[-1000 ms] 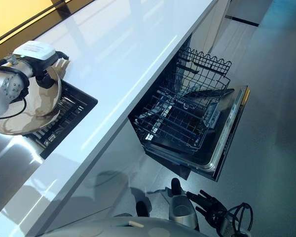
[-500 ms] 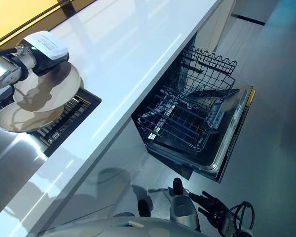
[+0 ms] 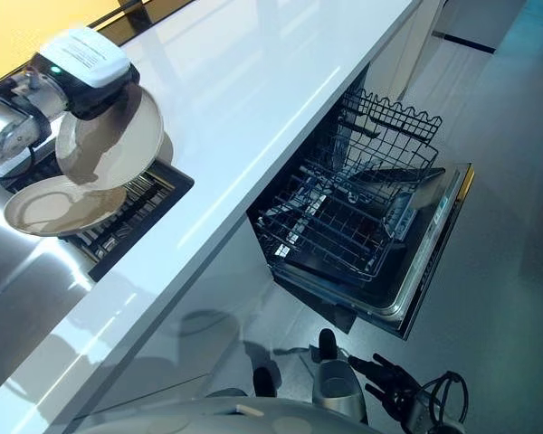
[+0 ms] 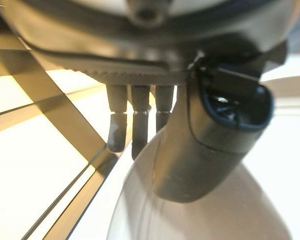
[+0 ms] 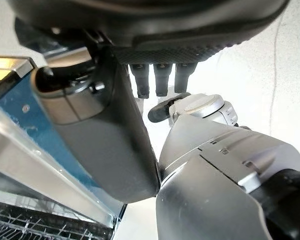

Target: Pick up plates and place into dishwasher.

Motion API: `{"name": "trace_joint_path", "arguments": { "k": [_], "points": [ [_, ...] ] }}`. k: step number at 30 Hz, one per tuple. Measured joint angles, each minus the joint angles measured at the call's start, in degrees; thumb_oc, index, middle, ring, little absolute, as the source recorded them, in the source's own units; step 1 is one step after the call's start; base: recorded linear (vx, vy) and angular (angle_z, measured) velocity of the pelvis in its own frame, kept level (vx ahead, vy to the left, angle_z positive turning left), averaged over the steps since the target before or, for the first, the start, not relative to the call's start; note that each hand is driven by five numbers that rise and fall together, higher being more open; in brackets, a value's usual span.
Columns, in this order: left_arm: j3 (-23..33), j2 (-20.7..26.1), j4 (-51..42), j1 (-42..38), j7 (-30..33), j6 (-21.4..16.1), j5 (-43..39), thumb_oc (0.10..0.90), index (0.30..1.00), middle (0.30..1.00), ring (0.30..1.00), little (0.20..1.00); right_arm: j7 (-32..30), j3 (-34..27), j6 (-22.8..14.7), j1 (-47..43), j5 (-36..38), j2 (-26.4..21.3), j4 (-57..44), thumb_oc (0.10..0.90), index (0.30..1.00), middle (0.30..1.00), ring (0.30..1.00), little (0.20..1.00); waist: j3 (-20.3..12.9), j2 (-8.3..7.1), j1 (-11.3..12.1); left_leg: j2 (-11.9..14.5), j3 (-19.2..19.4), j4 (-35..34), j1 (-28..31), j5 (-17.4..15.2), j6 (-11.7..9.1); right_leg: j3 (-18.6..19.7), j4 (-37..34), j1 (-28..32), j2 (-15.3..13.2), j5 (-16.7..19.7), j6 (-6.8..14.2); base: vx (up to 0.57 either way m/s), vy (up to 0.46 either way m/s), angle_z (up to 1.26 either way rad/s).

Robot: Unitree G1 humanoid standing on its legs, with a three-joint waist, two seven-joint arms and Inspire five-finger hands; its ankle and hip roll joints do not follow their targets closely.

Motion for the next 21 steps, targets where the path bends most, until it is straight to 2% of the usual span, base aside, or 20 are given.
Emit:
{"name": "trace_joint_path", "arguments": {
  "k": [1, 4, 10, 13, 16, 18, 21],
  "points": [
    [3.1, 0.0, -0.6, 1.9, 1.9, 0.1, -0.8, 0.1, 0.3, 0.3, 0.3, 0.2, -1.0, -0.3, -0.2, 0.0, 0.1, 0.0, 0.3, 0.8, 0.9, 0.9, 0.9, 0.9, 0.0, -0.02, 0.0, 0.0, 0.0, 0.0, 0.0, 0.0, 0.0, 0.0, 0.0, 0.1, 0.0, 0.0, 0.0, -0.05, -0.023, -0.01],
    [7.5, 0.1, -0.9, 5.2, 5.0, 0.1, -1.5, 0.1, 0.3, 0.3, 0.3, 0.2, -5.4, -1.3, -1.2, 0.2, 0.5, 0.1, 1.0, 0.8, 0.9, 0.9, 0.9, 0.9, -0.1, -0.06, 0.0, 0.0, 0.0, 0.0, 0.1, 0.0, 0.0, 0.0, -0.1, 0.2, 0.0, 0.0, 0.0, -0.07, -0.025, 0.0],
    [15.7, 1.7, -5.1, 14.3, 10.9, 0.3, -2.9, 0.1, 0.3, 0.3, 0.3, 0.2, -25.2, -10.1, -7.0, 0.5, 4.0, 0.7, 0.6, 0.8, 0.9, 0.9, 0.9, 0.9, -0.5, -0.58, 0.0, 0.0, 0.2, 0.0, 0.2, 0.0, 0.0, 0.6, -0.1, 0.2, 0.1, 0.0, 0.0, -0.05, -0.007, -0.02],
    [21.1, 1.7, -9.1, 20.7, 13.8, 1.6, -3.2, 0.1, 0.3, 0.3, 0.3, 0.2, -36.0, -13.1, -10.6, 1.5, 5.0, 1.0, -5.8, 0.8, 0.9, 0.9, 0.9, 0.9, -0.8, -0.9, 0.0, 0.0, 0.1, 0.0, 0.3, 0.0, 0.0, 0.9, -0.1, 0.2, 0.2, 0.0, 0.0, -0.05, -0.014, -0.03],
    [26.0, 1.6, -13.1, 26.7, 15.3, 2.1, -3.2, 0.1, 0.3, 0.3, 0.3, 0.2, -44.5, -13.5, -14.7, 2.2, 4.8, 1.1, -12.5, 0.8, 0.9, 0.9, 0.9, 0.9, -1.1, -1.03, -0.1, 0.0, 0.0, 0.0, 0.4, 0.0, 0.0, 1.2, -0.1, 0.3, 0.2, 0.0, 0.0, -0.05, -0.036, -0.03],
    [27.9, 1.5, -15.8, 29.6, 15.6, 2.5, -3.2, 0.1, 0.3, 0.3, 0.3, 0.2, -51.3, -13.6, -18.4, 1.9, 2.2, 1.1, -15.9, 0.8, 0.9, 0.9, 0.9, 0.9, -1.5, -0.97, -0.1, 0.1, -0.1, 0.0, 0.3, 0.0, 0.0, 1.2, -0.2, 0.3, 0.3, 0.0, 0.0, -0.04, -0.057, 0.02],
    [28.7, 1.4, -17.7, 31.2, 15.9, 2.6, -3.2, 0.1, 0.3, 0.3, 0.3, 0.2, -58.4, -14.7, -20.5, 1.2, -3.3, 0.9, -21.5, 0.8, 0.9, 0.9, 0.9, 0.9, -2.2, -0.83, -0.2, 0.2, -0.9, 0.0, 0.4, 0.1, -0.1, 1.1, -0.9, 1.0, 0.3, 0.0, 0.0, -0.02, -0.053, 0.11]
  ]
}}
